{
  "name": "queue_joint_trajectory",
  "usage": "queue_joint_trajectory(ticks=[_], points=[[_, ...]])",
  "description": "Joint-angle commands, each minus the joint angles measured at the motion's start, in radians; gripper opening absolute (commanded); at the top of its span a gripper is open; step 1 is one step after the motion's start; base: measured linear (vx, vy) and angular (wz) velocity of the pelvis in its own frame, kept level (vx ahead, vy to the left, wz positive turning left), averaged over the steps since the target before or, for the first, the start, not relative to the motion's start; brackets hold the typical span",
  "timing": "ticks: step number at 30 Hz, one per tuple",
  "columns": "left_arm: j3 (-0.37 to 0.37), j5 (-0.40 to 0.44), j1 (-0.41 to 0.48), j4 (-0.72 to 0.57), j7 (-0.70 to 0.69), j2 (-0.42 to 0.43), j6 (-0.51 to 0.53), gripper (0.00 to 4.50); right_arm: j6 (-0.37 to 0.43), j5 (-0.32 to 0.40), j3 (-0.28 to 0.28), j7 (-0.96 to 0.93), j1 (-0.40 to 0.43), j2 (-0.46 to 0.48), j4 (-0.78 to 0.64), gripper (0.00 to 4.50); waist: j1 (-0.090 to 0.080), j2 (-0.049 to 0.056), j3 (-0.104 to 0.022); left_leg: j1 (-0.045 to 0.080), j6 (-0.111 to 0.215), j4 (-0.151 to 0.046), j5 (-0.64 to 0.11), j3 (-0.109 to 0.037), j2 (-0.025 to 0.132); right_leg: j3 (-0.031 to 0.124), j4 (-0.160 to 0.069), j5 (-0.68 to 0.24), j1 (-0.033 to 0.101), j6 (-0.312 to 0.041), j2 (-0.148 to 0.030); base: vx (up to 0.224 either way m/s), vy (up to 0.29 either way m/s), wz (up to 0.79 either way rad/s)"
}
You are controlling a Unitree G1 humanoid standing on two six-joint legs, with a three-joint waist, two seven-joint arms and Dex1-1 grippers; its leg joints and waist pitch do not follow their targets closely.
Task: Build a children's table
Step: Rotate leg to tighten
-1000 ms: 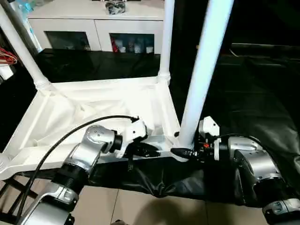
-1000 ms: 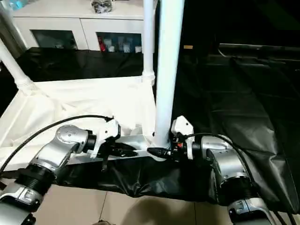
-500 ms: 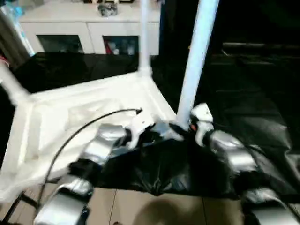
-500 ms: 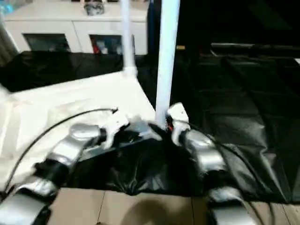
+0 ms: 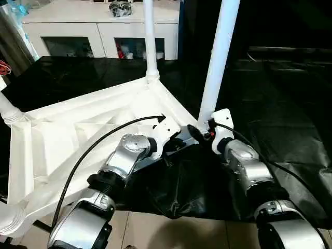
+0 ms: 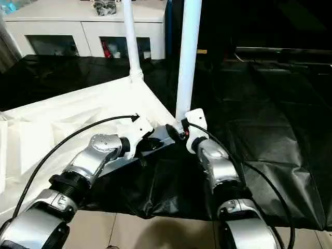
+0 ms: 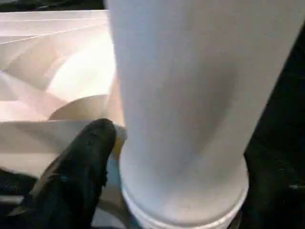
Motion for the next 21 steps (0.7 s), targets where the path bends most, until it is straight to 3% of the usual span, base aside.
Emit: queue_joint_trajectory(ticks=[1,4,8,12,19,21], points=[[-0.013,-0.048,-0.004,-0.062,-0.049,-0.021,-0.072,0.00,0.009,0.010,0.061,0.084,0.023,0.017,-0.005,4.08,0.000,-0.013,-0.071,0.009,0.073,-0.073,-0.254,-0.007,0.031,0.043,-0.077,-0.283,0.056,-0.210,-0.057,0.000,0.000,0.00],[-0.010,-0.070,0.021,-0.093,-0.105,-0.001,-0.077,0.00,-0.013,0.004,0.070,0.148,0.035,-0.027,-0.025,4.29,0.001,-0.014,-0.072,0.009,0.083,-0.072,-0.244,-0.006,0.032,0.043,-0.074,-0.260,0.058,-0.223,-0.057,0.000,0.000,0.00],[-0.016,-0.081,0.048,-0.125,-0.176,0.035,-0.086,0.00,-0.030,0.007,0.090,0.261,0.073,-0.086,-0.102,4.40,0.007,-0.014,-0.069,0.010,0.087,-0.072,-0.252,-0.005,0.033,0.044,-0.078,-0.297,0.055,-0.214,-0.056,0.000,0.000,0.00],[-0.021,-0.104,0.071,-0.163,-0.261,0.073,-0.082,0.00,0.016,0.076,0.089,0.432,0.122,-0.139,-0.203,4.40,0.010,-0.013,-0.069,0.008,0.094,-0.073,-0.258,-0.006,0.036,0.044,-0.075,-0.297,0.058,-0.212,-0.056,0.000,0.000,0.00],[-0.025,-0.131,0.097,-0.214,-0.358,0.112,-0.066,0.00,0.065,0.112,0.126,0.578,0.168,-0.194,-0.281,4.40,0.013,-0.013,-0.067,0.010,0.085,-0.074,-0.267,-0.005,0.037,0.044,-0.079,-0.339,0.052,-0.204,-0.055,0.000,0.000,0.00],[-0.026,-0.137,0.099,-0.222,-0.388,0.127,-0.062,0.00,0.086,0.121,0.133,0.616,0.183,-0.207,-0.309,4.08,0.014,-0.015,-0.068,0.009,0.083,-0.075,-0.260,-0.006,0.037,0.044,-0.079,-0.335,0.053,-0.202,-0.056,0.000,0.000,0.00]])
